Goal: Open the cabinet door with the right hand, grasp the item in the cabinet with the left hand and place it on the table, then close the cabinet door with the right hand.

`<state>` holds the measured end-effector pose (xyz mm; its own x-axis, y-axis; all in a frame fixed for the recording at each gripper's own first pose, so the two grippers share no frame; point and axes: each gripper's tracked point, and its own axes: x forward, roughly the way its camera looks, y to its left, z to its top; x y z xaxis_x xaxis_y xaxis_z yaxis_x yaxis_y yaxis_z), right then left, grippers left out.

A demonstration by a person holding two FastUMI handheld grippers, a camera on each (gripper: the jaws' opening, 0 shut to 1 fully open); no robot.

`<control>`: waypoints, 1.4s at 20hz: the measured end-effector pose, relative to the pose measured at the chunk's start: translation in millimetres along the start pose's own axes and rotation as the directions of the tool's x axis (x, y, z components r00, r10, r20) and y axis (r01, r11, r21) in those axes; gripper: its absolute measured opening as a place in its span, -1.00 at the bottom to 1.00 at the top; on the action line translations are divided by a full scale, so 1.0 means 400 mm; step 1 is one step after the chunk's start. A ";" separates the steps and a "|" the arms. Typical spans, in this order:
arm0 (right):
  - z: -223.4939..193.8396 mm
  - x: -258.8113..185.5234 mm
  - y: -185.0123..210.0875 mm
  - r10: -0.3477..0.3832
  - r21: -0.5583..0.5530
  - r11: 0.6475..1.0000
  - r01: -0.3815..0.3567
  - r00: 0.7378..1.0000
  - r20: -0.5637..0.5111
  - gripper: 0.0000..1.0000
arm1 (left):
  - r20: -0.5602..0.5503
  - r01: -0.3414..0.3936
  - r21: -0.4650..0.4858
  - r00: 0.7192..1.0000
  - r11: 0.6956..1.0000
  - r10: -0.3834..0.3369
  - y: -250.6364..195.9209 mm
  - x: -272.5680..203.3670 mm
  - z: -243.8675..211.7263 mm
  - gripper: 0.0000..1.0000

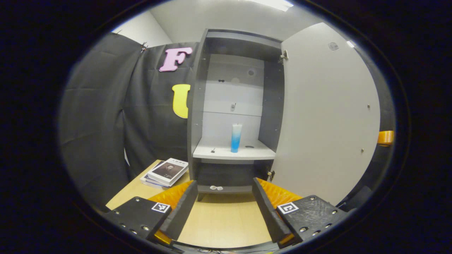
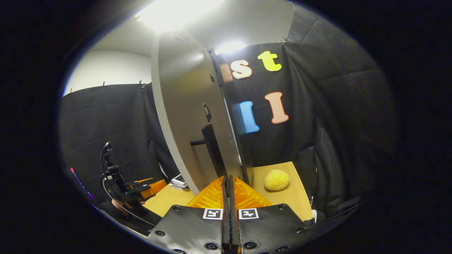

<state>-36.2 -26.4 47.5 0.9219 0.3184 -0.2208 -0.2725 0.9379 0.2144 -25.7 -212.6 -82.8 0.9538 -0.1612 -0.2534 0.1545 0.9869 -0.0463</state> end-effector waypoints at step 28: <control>0.167 0.314 -0.439 -0.390 -0.116 0.904 0.411 0.905 0.168 0.39 | 0.165 0.208 0.065 0.962 0.976 -0.216 -0.016 0.602 0.199 0.89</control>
<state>145.8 -160.3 45.8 0.9873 -0.1003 -0.1232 0.1002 0.9949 -0.0069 223.7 -257.3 -66.7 0.9269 -0.3678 -0.0747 0.3661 0.9299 -0.0356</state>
